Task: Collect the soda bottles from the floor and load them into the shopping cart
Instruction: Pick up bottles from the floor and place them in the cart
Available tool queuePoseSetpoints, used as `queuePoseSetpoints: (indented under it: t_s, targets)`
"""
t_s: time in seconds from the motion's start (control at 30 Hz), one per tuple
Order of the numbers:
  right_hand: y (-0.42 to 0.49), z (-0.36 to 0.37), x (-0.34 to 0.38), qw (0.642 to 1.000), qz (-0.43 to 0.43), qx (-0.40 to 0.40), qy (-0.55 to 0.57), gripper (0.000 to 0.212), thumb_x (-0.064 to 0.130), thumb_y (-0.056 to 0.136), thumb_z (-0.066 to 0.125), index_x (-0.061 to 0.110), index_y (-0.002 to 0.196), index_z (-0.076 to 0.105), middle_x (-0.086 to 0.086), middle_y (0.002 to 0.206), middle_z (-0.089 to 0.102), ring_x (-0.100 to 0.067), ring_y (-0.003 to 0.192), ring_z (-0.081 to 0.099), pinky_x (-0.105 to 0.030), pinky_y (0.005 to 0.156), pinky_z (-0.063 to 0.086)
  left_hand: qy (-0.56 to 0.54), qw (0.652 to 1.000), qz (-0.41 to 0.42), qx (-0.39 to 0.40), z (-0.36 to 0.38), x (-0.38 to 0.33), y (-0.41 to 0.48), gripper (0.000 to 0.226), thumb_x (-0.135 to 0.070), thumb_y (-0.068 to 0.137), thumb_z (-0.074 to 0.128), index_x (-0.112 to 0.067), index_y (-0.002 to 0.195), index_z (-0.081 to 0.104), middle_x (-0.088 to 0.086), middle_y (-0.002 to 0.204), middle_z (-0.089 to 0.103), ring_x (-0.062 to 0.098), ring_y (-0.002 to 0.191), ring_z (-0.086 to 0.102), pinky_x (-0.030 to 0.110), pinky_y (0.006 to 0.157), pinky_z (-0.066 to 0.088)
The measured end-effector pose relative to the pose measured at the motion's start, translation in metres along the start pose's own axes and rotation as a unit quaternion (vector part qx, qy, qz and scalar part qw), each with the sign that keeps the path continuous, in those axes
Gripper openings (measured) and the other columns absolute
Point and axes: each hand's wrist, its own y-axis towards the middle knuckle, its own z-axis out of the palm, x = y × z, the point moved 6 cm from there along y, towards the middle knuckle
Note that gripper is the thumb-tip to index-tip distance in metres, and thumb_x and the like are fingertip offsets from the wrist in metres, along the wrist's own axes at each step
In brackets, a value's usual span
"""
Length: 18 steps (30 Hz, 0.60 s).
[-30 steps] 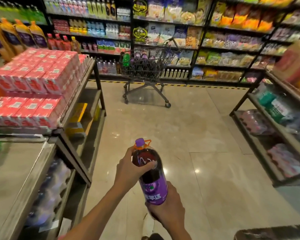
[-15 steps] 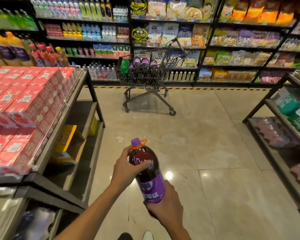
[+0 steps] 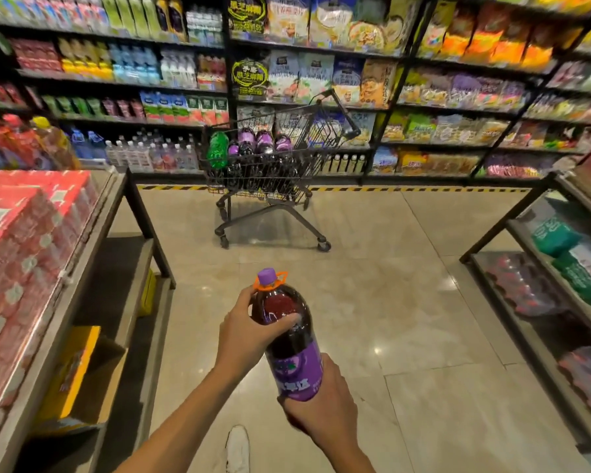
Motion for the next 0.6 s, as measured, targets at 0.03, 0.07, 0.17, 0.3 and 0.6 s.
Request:
queuePoseSetpoints:
  t_s: [0.03, 0.07, 0.17, 0.3, 0.6]
  targets:
    - [0.015, -0.001, 0.009, 1.0, 0.008, -0.006, 0.003, 0.08, 0.075, 0.052, 0.07, 0.041, 0.118, 0.042, 0.018, 0.101, 0.06, -0.003, 0.088, 0.061, -0.021, 0.067, 0.057, -0.001, 1.0, 0.002, 0.003, -0.002, -0.003, 0.019, 0.082, -0.067, 0.053, 0.089, -0.052, 0.125, 0.055, -0.034, 0.112, 0.065, -0.004, 0.107, 0.063, 0.039, 0.095, 0.058]
    - [0.03, -0.001, 0.018, 1.0, 0.013, -0.009, 0.004, 0.08, 0.075, 0.051, 0.07, 0.04, 0.118, 0.043, 0.018, 0.099, 0.061, -0.003, 0.087, 0.061, -0.024, 0.067, 0.058, -0.002, 1.0, 0.004, 0.005, -0.003, -0.006, 0.037, 0.081, -0.067, 0.052, 0.089, -0.055, 0.123, 0.054, -0.034, 0.111, 0.065, -0.005, 0.107, 0.063, 0.039, 0.095, 0.057]
    - [0.071, 0.0, 0.042, 1.0, 0.023, -0.013, 0.009, 0.079, 0.075, 0.051, 0.071, 0.04, 0.116, 0.044, 0.017, 0.099, 0.062, -0.005, 0.087, 0.063, -0.027, 0.07, 0.059, 0.005, 1.0, 0.013, 0.019, -0.005, -0.018, 0.085, 0.072, -0.067, 0.05, 0.088, -0.063, 0.114, 0.054, -0.045, 0.106, 0.06, -0.011, 0.102, 0.061, 0.037, 0.094, 0.057]
    - [0.132, -0.004, 0.067, 0.999, 0.038, -0.016, 0.029, 0.073, 0.072, 0.053, 0.071, 0.037, 0.113, 0.047, 0.016, 0.095, 0.064, -0.004, 0.081, 0.064, -0.024, 0.068, 0.058, 0.0, 0.999, 0.02, 0.03, 0.001, -0.028, 0.153, 0.07, -0.066, 0.05, 0.088, -0.064, 0.112, 0.054, -0.046, 0.106, 0.06, -0.019, 0.098, 0.059, 0.033, 0.093, 0.056]
    - [0.285, -0.001, 0.102, 0.997, 0.045, 0.001, 0.062, 0.087, 0.074, 0.048, 0.073, 0.04, 0.123, 0.046, 0.017, 0.103, 0.065, -0.005, 0.091, 0.064, -0.03, 0.077, 0.06, 0.009, 0.999, 0.006, 0.042, 0.032, -0.044, 0.307, 0.078, -0.06, 0.052, 0.092, -0.052, 0.122, 0.059, -0.031, 0.11, 0.068, -0.004, 0.102, 0.067, 0.036, 0.093, 0.057]
